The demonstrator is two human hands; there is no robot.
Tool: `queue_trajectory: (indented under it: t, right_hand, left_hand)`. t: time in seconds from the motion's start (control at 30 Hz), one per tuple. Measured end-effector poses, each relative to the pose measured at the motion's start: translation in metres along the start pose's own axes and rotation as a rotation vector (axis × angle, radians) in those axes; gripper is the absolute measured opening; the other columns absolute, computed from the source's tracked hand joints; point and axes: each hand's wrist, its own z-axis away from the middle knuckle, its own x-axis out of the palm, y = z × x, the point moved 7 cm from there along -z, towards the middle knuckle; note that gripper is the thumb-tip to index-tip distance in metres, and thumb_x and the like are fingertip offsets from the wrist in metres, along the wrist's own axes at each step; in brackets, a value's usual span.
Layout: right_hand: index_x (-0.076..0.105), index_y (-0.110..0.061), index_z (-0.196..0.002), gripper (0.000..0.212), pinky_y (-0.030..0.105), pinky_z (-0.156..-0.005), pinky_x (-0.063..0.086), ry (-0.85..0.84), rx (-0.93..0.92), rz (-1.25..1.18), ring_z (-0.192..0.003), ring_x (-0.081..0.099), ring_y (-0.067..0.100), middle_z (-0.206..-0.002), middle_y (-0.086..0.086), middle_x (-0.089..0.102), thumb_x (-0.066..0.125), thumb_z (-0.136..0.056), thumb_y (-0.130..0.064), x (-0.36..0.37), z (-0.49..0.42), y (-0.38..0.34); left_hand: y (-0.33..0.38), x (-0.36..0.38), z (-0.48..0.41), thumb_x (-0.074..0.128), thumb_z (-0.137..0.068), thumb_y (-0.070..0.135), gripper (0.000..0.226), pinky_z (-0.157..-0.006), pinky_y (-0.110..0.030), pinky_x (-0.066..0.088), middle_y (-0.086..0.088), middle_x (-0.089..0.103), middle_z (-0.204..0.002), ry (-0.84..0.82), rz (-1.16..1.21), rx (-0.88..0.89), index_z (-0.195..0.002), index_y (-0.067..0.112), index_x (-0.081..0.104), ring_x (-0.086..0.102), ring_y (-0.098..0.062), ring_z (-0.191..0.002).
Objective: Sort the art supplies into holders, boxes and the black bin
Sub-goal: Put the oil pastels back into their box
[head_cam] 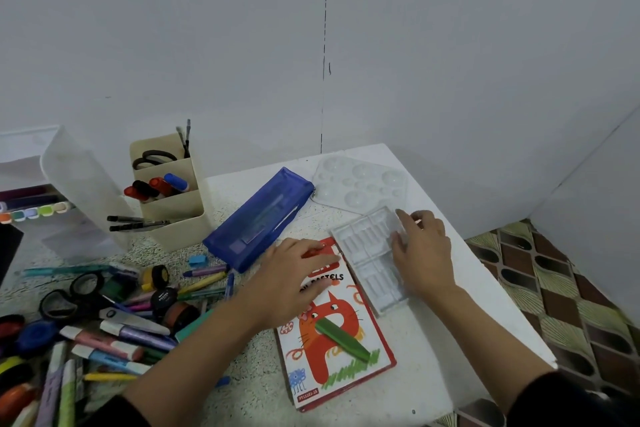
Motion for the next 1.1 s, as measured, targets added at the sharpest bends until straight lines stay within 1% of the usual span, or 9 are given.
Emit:
queue_trajectory:
  t: [0.2, 0.3, 0.37, 0.43, 0.53, 0.7, 0.8, 0.93, 1.1]
  right_hand:
    - [0.065, -0.023, -0.125, 0.027, 0.048, -0.107, 0.036, 0.114, -0.128, -0.054, -0.128, 0.045, 0.026, -0.136, 0.005, 0.055, 0.057, -0.099, -0.023, -0.012, 0.011, -0.039]
    - [0.068, -0.022, -0.116, 0.022, 0.042, -0.103, 0.046, 0.043, -0.215, -0.204, -0.111, 0.058, 0.015, -0.121, -0.002, 0.064, 0.053, -0.102, -0.03, -0.014, 0.015, -0.082]
    - [0.067, -0.023, -0.114, 0.022, 0.036, -0.094, 0.051, -0.05, -0.311, -0.304, -0.1, 0.06, 0.009, -0.111, -0.005, 0.066, 0.051, -0.103, -0.033, -0.01, 0.023, -0.113]
    - [0.066, -0.025, -0.111, 0.019, 0.029, -0.086, 0.052, -0.131, -0.422, -0.354, -0.092, 0.059, 0.004, -0.102, -0.008, 0.064, 0.052, -0.102, -0.033, -0.004, 0.034, -0.144]
    - [0.065, -0.027, -0.107, 0.012, 0.026, -0.082, 0.054, -0.233, -0.552, -0.414, -0.087, 0.059, 0.002, -0.098, -0.012, 0.064, 0.055, -0.101, -0.031, 0.011, 0.051, -0.186]
    - [0.065, -0.029, -0.102, 0.012, 0.042, -0.08, 0.048, -0.291, -0.765, -0.324, -0.088, 0.051, 0.009, -0.093, -0.013, 0.059, 0.056, -0.095, -0.034, 0.039, 0.074, -0.243]
    - [0.066, -0.029, -0.11, 0.022, 0.038, -0.084, 0.038, -0.308, -0.87, -0.141, -0.102, 0.046, 0.014, -0.105, -0.011, 0.059, 0.056, -0.094, -0.039, 0.051, 0.085, -0.268]
    - [0.066, -0.029, -0.119, 0.031, 0.04, -0.083, 0.031, -0.31, -0.931, 0.038, -0.11, 0.042, 0.021, -0.116, -0.007, 0.057, 0.058, -0.092, -0.04, 0.068, 0.096, -0.282]
    - [0.069, -0.025, -0.091, 0.009, 0.036, -0.069, 0.027, -0.239, -0.909, -0.08, -0.094, 0.052, 0.022, -0.096, -0.01, 0.066, 0.073, -0.085, -0.02, 0.067, 0.093, -0.278]
  left_hand:
    - [-0.002, -0.007, 0.009, 0.048, -0.1, 0.055, 0.044, -0.115, -0.031, 0.03, 0.02, 0.04, -0.151, 0.042, 0.131, 0.012, -0.143, 0.044, 0.049, 0.033, 0.0, -0.136]
    - [-0.013, -0.026, 0.027, 0.055, -0.1, 0.042, 0.032, -0.103, -0.018, 0.038, 0.023, 0.046, -0.138, 0.161, 0.212, -0.04, -0.132, 0.041, 0.059, 0.038, 0.005, -0.128]
    - [-0.026, -0.043, 0.046, 0.057, -0.1, 0.036, 0.02, -0.086, -0.013, 0.046, 0.025, 0.053, -0.121, 0.255, 0.27, -0.098, -0.119, 0.038, 0.065, 0.05, 0.005, -0.114]
    - [-0.042, -0.06, 0.069, 0.059, -0.1, 0.031, 0.013, -0.076, -0.015, 0.048, 0.023, 0.058, -0.105, 0.357, 0.258, -0.137, -0.108, 0.036, 0.067, 0.057, 0.001, -0.098]
    - [-0.077, -0.077, 0.108, 0.064, -0.097, 0.026, 0.011, -0.077, -0.027, 0.054, 0.017, 0.062, -0.098, 0.442, 0.183, -0.227, -0.104, 0.033, 0.068, 0.059, -0.002, -0.088]
    - [-0.124, -0.081, 0.152, 0.062, -0.098, 0.029, 0.024, -0.093, -0.034, 0.048, 0.008, 0.062, -0.115, 0.42, -0.009, -0.372, -0.121, 0.026, 0.069, 0.052, -0.013, -0.108]
    - [-0.134, -0.079, 0.155, 0.054, -0.103, 0.03, 0.029, -0.096, -0.038, 0.045, 0.008, 0.059, -0.126, 0.388, -0.053, -0.362, -0.128, 0.025, 0.066, 0.049, -0.018, -0.111]
    - [-0.132, -0.084, 0.143, 0.045, -0.105, 0.032, 0.029, -0.092, -0.041, 0.039, 0.008, 0.057, -0.123, 0.37, -0.131, -0.317, -0.128, 0.031, 0.062, 0.044, -0.018, -0.114]
    - [-0.127, -0.086, 0.107, 0.046, -0.102, 0.018, 0.031, -0.094, -0.041, 0.04, 0.003, 0.056, -0.121, 0.165, -0.211, -0.212, -0.127, 0.025, 0.064, 0.046, -0.023, -0.113]
